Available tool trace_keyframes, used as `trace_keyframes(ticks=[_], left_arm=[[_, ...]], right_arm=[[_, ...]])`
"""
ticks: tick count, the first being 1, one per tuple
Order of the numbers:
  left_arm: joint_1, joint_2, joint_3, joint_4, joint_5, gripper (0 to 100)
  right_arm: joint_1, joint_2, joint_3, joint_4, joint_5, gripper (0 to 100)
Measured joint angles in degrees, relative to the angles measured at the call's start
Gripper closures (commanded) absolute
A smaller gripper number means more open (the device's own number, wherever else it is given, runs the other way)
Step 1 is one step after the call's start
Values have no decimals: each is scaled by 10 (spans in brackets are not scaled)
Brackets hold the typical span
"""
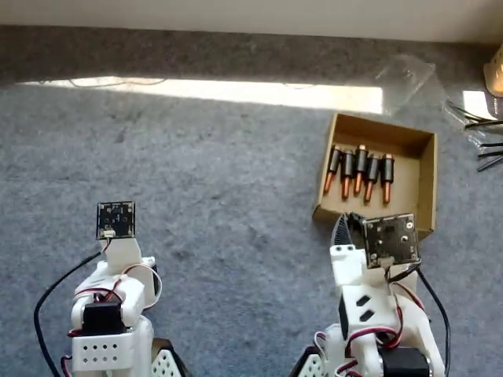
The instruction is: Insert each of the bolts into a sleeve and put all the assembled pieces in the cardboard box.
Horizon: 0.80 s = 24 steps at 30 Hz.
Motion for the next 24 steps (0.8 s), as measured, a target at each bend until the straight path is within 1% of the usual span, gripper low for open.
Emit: trace_keyframes(ticks=[2, 6, 19, 24], left_arm=[[0, 0, 0, 0, 0, 994], [0, 0, 0, 0, 0, 994], [0, 0, 0, 0, -1, 994], [0, 0, 0, 0, -1, 994]], right_arm=[[25, 0, 16, -17, 0, 994], [43, 0, 55, -46, 0, 994], [43, 0, 173, -97, 0, 994], [43, -4, 178, -110, 0, 994]])
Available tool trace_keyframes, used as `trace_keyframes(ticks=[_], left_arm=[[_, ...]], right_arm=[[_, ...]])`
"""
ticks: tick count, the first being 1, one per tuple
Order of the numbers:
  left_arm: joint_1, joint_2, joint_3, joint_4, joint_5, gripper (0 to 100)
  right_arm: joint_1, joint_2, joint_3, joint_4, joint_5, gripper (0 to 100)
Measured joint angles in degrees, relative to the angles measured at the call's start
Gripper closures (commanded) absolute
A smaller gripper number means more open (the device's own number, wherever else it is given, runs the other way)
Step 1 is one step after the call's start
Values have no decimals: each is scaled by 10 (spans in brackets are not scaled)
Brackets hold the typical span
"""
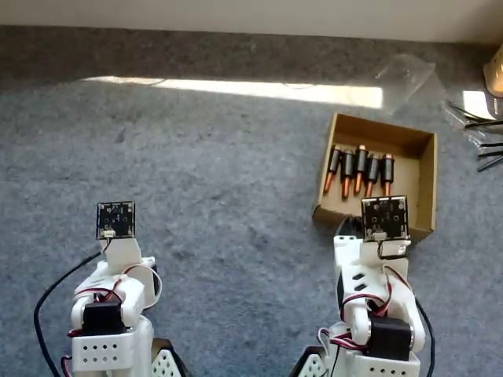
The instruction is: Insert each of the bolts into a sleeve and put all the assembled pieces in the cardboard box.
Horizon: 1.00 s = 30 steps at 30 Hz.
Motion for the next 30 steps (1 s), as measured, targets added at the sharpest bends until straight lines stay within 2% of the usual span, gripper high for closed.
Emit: trace_keyframes(ticks=[15, 18, 24, 30], left_arm=[[0, 0, 0, 0, 0, 994], [0, 0, 0, 0, 0, 994], [0, 0, 0, 0, 0, 994], [0, 0, 0, 0, 0, 994]], right_arm=[[-17, -62, -22, -1, 0, 994], [-53, -62, -22, -1, 0, 994], [-112, -62, 54, -1, 0, 994], [-116, -62, 125, -1, 0, 994]])
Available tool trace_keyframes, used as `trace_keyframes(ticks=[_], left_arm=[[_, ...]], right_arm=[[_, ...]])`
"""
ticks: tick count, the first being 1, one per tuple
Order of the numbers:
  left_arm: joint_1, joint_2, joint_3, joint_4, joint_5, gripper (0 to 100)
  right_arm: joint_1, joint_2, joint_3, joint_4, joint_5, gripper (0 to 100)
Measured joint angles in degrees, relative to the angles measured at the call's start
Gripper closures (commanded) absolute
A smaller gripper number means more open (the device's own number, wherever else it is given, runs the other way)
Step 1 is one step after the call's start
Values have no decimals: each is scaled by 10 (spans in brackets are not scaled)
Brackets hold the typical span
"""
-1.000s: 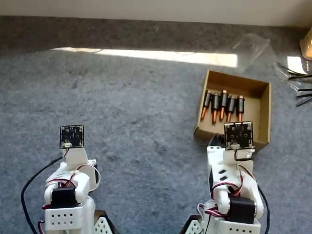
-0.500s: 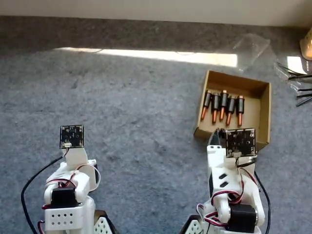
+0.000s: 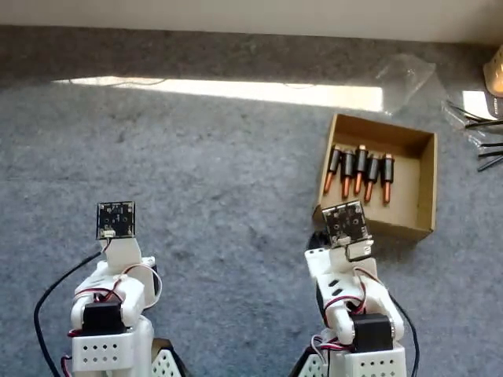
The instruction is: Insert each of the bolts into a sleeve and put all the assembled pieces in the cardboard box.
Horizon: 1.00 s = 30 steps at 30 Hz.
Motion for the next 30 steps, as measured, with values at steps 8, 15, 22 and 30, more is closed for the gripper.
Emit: trace_keyframes(ticks=[8, 15, 22, 30], left_arm=[[0, 0, 0, 0, 0, 994], [0, 0, 0, 0, 0, 994], [0, 0, 0, 0, 0, 994], [0, 0, 0, 0, 0, 994]], right_arm=[[0, 0, 50, 0, 0, 994], [20, 0, 52, 0, -29, 994], [50, 0, 52, 0, -75, 994], [54, 0, 52, 0, -76, 994]])
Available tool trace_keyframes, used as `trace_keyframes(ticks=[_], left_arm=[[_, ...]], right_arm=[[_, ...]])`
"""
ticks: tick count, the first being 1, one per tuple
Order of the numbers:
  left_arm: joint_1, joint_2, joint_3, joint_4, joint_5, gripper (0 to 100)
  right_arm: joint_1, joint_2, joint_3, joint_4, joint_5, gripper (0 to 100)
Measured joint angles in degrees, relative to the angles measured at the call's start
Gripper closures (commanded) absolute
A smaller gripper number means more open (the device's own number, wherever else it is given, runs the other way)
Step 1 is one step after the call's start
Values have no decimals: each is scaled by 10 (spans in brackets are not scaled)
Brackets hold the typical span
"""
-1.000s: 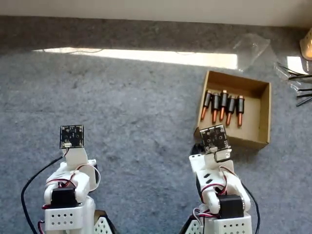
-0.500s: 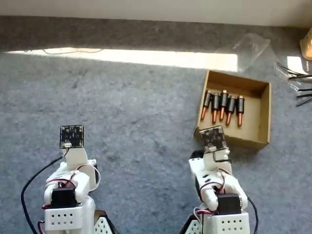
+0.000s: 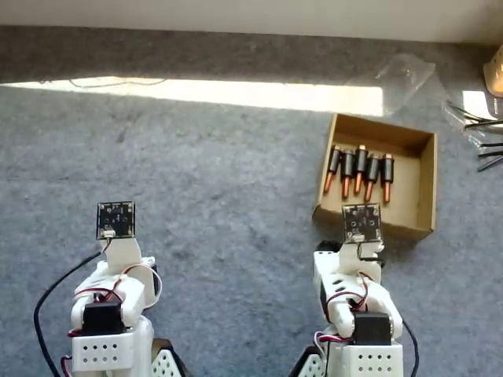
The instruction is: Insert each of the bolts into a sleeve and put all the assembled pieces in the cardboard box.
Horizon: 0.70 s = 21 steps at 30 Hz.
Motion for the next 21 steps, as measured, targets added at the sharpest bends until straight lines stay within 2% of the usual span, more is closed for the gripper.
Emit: trace_keyframes(ticks=[12, 21], left_arm=[[0, 0, 0, 0, 0, 994], [0, 0, 0, 0, 0, 994]], right_arm=[[1, 0, 0, 98, 0, 994], [1, 0, 0, 106, -3, 994]])
